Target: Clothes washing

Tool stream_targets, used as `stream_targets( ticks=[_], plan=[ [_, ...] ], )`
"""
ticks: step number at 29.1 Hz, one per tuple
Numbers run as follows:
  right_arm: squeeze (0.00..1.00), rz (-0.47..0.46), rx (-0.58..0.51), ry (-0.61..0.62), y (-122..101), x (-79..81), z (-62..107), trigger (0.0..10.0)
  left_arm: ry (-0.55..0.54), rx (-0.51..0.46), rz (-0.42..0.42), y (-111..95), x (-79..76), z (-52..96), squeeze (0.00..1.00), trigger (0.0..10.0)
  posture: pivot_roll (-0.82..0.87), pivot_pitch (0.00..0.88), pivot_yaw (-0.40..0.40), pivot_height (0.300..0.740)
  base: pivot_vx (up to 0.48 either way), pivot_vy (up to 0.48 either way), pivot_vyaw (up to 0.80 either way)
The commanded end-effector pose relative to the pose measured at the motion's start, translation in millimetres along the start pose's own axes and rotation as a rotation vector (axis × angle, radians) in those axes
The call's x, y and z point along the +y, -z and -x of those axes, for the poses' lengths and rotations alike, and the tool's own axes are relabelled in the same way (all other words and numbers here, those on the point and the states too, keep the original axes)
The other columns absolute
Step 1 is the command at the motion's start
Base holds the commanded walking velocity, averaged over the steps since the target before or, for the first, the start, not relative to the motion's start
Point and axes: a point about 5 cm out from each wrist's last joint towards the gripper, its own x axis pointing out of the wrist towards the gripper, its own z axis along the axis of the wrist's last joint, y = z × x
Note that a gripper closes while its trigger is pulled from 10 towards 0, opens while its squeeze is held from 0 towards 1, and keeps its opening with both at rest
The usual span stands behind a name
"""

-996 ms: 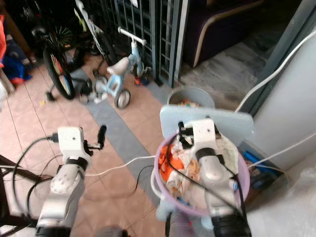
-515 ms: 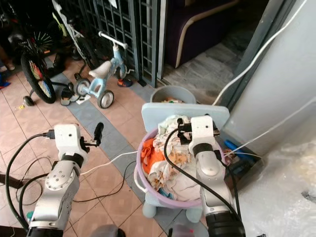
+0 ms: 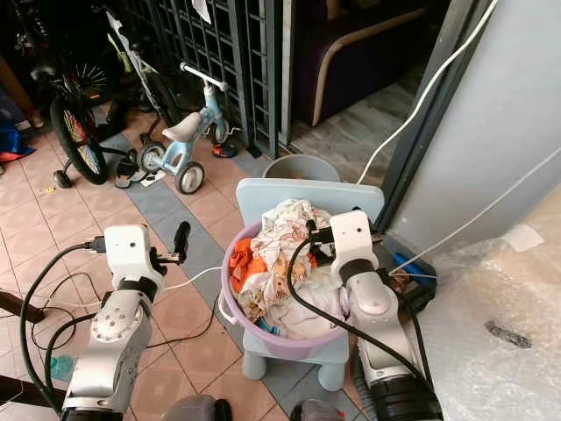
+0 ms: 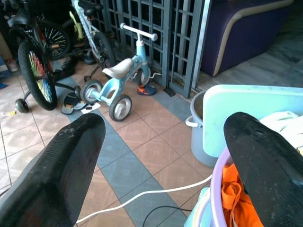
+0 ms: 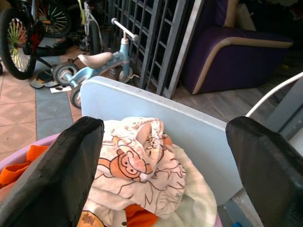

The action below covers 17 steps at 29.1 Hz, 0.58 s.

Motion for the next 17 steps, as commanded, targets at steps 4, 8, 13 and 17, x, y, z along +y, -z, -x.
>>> stream_targets(
  ticks=[4, 8, 13, 17],
  plan=[
    [0.00, -0.050, 0.014, -0.072, -4, 4.3, -6.6, 10.0, -0.025, 0.038, -0.051, 2, 8.3, 12.3, 0.00, 10.0, 0.07, 0.131, 0.033, 0.740, 0.000, 0.000, 0.00],
    [0.00, -0.047, 0.088, -0.062, 5, 2.1, -15.2, 10.0, -0.001, 0.108, -0.026, 7, 12.8, 22.2, 0.00, 10.0, 0.08, 0.154, 0.020, 0.740, 0.000, 0.000, 0.00],
    [0.00, -0.015, 0.177, -0.040, 10, 7.5, -29.9, 10.0, -0.017, 0.136, -0.043, 7, 19.0, 32.9, 0.00, 10.0, 0.13, 0.185, -0.003, 0.740, 0.000, 0.000, 0.00],
    [0.00, -0.098, 0.336, 0.098, 21, 2.4, -49.0, 10.0, -0.015, 0.147, -0.035, -6, 15.2, 45.7, 0.00, 10.0, 0.17, 0.224, -0.020, 0.740, 0.000, 0.000, 0.00]
  ],
)
